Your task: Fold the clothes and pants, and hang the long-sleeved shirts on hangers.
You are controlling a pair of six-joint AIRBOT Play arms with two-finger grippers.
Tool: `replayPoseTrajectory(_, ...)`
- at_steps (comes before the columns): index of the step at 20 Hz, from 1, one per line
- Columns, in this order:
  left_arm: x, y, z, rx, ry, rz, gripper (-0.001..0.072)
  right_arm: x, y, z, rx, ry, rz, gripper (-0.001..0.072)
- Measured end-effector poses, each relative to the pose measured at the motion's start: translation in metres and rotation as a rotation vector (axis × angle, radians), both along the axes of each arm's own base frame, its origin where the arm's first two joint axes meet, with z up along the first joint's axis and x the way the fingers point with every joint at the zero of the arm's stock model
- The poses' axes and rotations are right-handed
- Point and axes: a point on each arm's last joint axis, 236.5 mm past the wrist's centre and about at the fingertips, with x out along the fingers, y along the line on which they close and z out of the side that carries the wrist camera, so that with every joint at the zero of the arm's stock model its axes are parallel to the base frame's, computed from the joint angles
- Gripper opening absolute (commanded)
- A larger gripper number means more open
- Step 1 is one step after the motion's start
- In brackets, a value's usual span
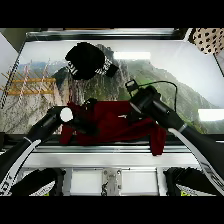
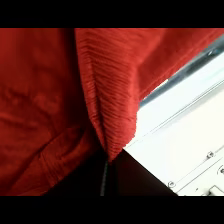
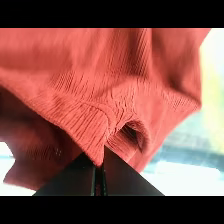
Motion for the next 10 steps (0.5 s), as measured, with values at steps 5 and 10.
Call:
replayPoseTrajectory(5,-0.005,0.022,-0.005,0.008,0.028,0.159,0.0615,-0.046,0.005,0.019,0.077,-0.064,-0.005,0.0027)
replayPoseTrajectory(10,0.028,0.011,0.043,-0.078,-0.072,0.296,0.0614,-0.065,0.017,0.026,0.130,-0.093,-0.022,0.0027)
